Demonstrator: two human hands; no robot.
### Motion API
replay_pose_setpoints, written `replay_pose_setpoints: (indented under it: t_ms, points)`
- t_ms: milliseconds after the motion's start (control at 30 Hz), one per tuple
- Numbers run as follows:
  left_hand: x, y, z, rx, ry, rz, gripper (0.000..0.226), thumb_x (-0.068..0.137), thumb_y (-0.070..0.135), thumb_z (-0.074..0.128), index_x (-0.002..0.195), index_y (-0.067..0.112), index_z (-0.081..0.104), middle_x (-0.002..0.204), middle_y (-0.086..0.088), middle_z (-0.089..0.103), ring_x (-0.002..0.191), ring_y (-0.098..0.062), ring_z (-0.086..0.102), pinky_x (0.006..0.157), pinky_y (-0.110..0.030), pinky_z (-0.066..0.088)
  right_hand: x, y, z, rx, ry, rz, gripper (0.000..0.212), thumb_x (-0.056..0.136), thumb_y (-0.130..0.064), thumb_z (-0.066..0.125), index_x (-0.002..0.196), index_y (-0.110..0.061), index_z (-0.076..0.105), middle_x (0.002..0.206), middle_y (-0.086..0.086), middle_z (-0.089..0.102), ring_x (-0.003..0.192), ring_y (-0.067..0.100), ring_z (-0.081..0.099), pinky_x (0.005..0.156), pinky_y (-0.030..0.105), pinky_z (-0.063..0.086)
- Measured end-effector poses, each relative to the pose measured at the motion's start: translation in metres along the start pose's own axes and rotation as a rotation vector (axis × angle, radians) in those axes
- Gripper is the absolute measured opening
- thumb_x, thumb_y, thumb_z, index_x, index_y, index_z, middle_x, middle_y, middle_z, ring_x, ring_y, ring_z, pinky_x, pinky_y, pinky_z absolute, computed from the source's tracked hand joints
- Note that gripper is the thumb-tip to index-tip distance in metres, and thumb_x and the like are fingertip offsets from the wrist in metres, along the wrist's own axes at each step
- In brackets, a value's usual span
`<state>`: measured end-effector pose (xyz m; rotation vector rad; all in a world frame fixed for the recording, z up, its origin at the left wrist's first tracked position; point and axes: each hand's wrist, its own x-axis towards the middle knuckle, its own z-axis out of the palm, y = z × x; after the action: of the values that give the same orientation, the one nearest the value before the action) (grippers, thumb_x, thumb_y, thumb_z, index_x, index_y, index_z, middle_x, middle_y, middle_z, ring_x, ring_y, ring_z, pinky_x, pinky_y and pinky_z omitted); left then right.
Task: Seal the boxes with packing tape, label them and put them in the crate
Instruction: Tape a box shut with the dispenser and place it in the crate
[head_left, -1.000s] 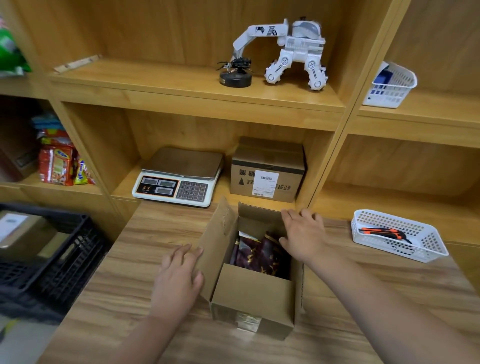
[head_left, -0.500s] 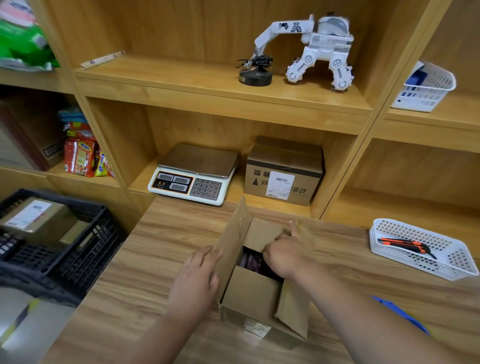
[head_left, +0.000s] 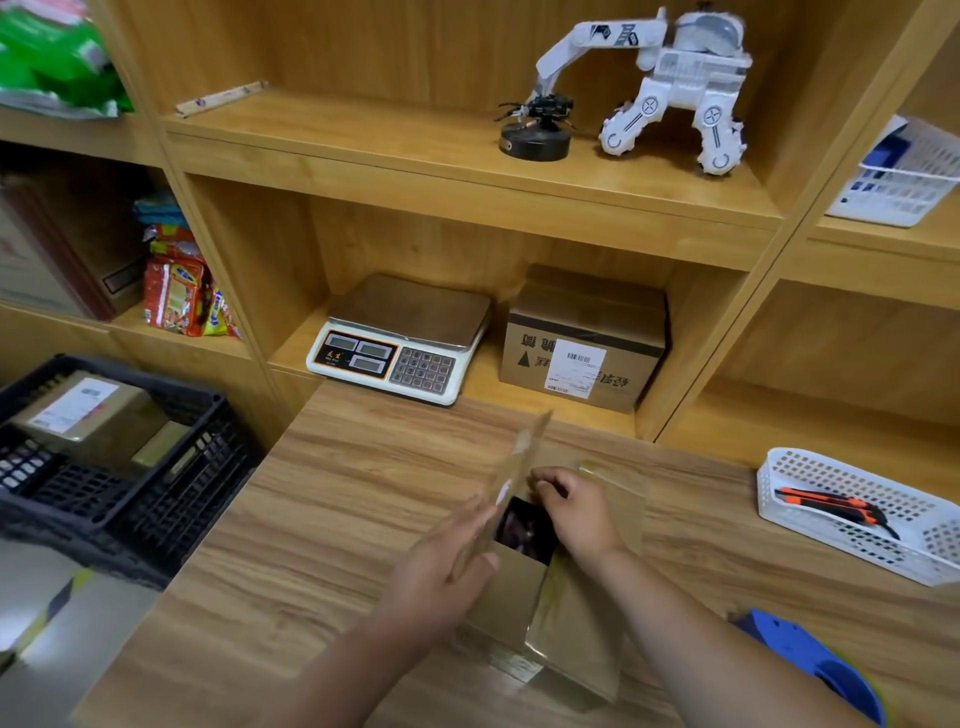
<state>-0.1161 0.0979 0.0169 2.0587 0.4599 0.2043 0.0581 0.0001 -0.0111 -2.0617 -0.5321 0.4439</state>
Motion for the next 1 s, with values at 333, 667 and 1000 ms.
replay_pose_setpoints:
  t_ms: [333,667,1000]
  points:
    - [0.070,0.034,-0.001,-0.030,-0.225,-0.291,0.053,0.083,0.010,0.061,0.124,0.032,0.036,0.103,0.017,0.053,0.096,0.000,0.056,0.072,-0.001,0.037,0.004,-0.012,-0.004,0.022,-0.156,-0.043,0.039,0.094,-0.002,0.047,0.129,-0.016,0.058,0.125,-0.010,0.057,0.118,0.001,0.048,0.098,0.009,0.030]
    - [0.128,-0.006,-0.044,-0.377,-0.190,-0.522,0.073,0.070,-0.015,0.042,0.131,0.026,0.049,0.107,-0.022,0.064,0.083,-0.030,0.058,0.070,-0.031,0.047,0.022,-0.019,-0.004,-0.400,-0.246,-0.321,0.047,0.097,-0.012,0.044,0.143,-0.019,0.040,0.149,-0.003,0.038,0.139,0.010,0.030,0.109,0.011,0.011]
    - [0.136,-0.034,-0.052,-0.495,-0.166,-0.470,0.090,0.071,-0.021,0.036,0.140,0.038,0.037,0.115,0.000,0.065,0.098,-0.023,0.062,0.080,-0.031,0.046,0.034,-0.022,0.036,-0.854,-0.374,-0.589,0.054,0.101,-0.027,0.025,0.151,-0.010,0.012,0.158,0.005,0.012,0.146,0.013,0.007,0.106,0.028,-0.026]
